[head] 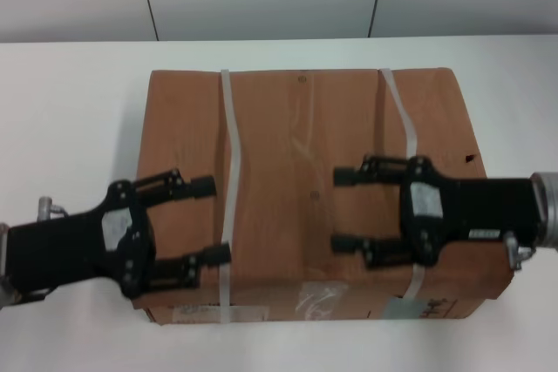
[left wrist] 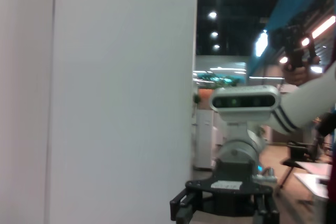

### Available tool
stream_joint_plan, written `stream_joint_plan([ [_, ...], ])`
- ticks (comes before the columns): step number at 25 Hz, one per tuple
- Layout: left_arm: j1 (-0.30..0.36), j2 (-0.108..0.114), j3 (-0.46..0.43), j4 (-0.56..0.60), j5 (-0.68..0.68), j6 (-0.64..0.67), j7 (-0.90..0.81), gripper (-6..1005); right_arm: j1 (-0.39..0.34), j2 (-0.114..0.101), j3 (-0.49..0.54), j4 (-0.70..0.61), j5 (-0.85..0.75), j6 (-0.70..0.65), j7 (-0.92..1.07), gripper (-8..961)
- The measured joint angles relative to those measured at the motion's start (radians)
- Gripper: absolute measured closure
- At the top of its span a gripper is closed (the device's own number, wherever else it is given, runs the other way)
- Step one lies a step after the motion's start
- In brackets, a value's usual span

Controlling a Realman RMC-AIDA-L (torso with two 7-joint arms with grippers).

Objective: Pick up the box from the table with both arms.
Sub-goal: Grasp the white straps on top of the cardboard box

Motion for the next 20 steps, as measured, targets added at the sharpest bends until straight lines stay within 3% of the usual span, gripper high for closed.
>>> stream_joint_plan([
  [5, -0.001, -0.042, -0.105, 0.0, -0.002, -0.079, -0.029, 199, -0.041, 0.014, 0.124, 0.012, 0.049, 0.125, 0.021, 112],
  [11, -0.004, -0.091, -0.19, 0.0, -0.002, -0.284, -0.121, 199, -0.055, 0.017, 0.266, 0.09, 0.083, 0.298, 0.086, 113],
  [14, -0.006, -0.115, -0.217, 0.0, 0.001, -0.393, -0.158, 200, -0.055, 0.017, 0.295, 0.12, 0.089, 0.375, 0.123, 114],
  [20, -0.021, -0.134, -0.214, 0.0, 0.019, -0.524, -0.255, 200, -0.052, 0.018, 0.284, 0.155, 0.079, 0.474, 0.193, 116],
])
